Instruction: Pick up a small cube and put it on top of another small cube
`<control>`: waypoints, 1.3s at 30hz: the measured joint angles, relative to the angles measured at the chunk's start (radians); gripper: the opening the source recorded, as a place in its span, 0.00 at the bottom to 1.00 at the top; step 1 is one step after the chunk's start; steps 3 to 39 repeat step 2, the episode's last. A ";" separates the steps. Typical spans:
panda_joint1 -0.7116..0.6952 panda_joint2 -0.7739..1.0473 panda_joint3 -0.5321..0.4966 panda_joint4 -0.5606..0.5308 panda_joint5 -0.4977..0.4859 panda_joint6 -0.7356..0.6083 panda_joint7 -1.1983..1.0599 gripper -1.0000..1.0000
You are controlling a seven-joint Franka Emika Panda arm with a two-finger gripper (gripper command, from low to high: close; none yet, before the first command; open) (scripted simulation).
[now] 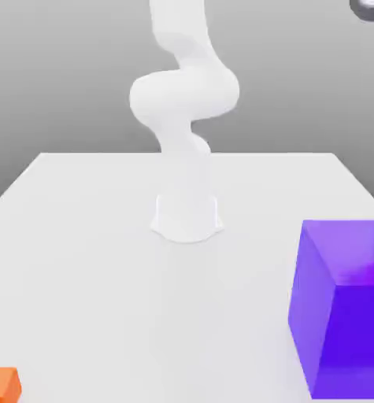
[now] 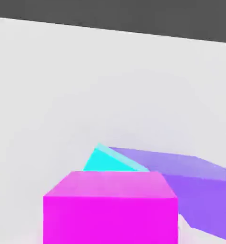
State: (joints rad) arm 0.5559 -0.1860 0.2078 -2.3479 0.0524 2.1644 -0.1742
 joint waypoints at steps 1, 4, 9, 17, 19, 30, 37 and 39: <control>0.000 0.000 0.000 0.000 0.000 0.000 0.000 1.00; 0.000 0.000 0.000 0.000 0.000 0.000 0.000 1.00; 0.000 0.000 0.000 0.000 0.000 0.000 0.000 1.00; 0.000 0.000 0.000 0.000 0.000 0.000 0.000 1.00; 0.000 0.000 0.000 0.000 0.000 0.000 0.000 1.00; 0.000 0.000 0.000 0.000 0.000 0.000 0.000 1.00; 0.000 0.000 0.000 0.000 0.000 0.000 0.000 1.00; 0.000 0.000 0.000 0.000 0.000 0.000 0.000 1.00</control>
